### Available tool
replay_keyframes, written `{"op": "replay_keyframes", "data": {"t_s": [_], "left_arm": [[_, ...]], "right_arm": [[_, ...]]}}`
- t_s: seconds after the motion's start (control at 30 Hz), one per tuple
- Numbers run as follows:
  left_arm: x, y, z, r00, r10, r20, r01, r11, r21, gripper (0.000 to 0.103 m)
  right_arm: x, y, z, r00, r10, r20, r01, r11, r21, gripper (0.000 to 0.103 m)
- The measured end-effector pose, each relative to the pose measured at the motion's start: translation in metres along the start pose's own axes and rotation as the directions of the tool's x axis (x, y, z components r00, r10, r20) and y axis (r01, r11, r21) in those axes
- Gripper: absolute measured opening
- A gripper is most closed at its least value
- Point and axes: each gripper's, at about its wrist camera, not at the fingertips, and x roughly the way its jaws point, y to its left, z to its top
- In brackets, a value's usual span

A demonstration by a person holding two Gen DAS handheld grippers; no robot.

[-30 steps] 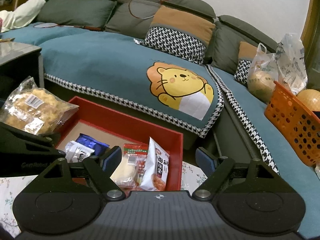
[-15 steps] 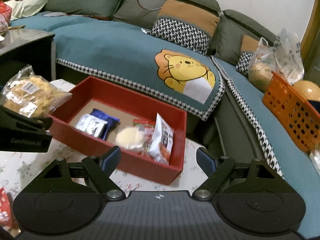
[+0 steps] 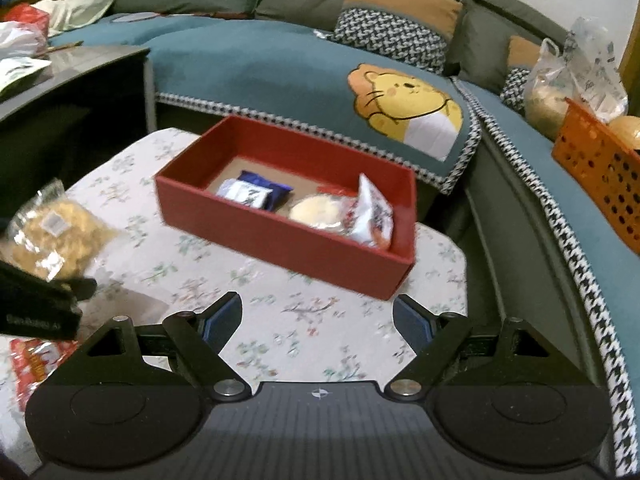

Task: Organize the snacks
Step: 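Lower the yellow cracker bag into the box and open the left tool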

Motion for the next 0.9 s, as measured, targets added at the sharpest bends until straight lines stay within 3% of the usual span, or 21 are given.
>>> {"op": "replay_keyframes", "data": {"t_s": [0.17,0.3,0.5,0.73,0.9], "left_arm": [[-0.001,0.006,-0.023,0.997,-0.048,-0.056,0.049,0.999,0.022,0.103],[0.0,0.015,-0.037,0.996,-0.046,-0.079,0.049,0.998,0.041,0.103],[0.005,0.031,-0.042,0.99,-0.103,-0.1,0.101,0.994,-0.032,0.103],[0.001,0.022,-0.028,0.99,-0.127,-0.053,0.125,0.991,-0.037,0.103],[-0.002,0.006,0.018,0.983,-0.181,0.02,0.182,0.98,-0.081,0.103]], "right_arm": [[-0.011,0.005,-0.009,0.999,0.038,-0.002,-0.038,0.999,0.008,0.088],[-0.016,0.01,-0.015,0.997,0.076,-0.014,-0.076,0.997,0.017,0.089],[-0.017,0.024,-0.018,0.995,0.095,-0.035,-0.096,0.995,-0.014,0.086],[-0.013,0.023,-0.018,0.993,0.106,-0.044,-0.107,0.994,-0.003,0.082],[-0.005,0.007,-0.009,0.993,0.111,-0.031,-0.109,0.993,0.053,0.082]]}}
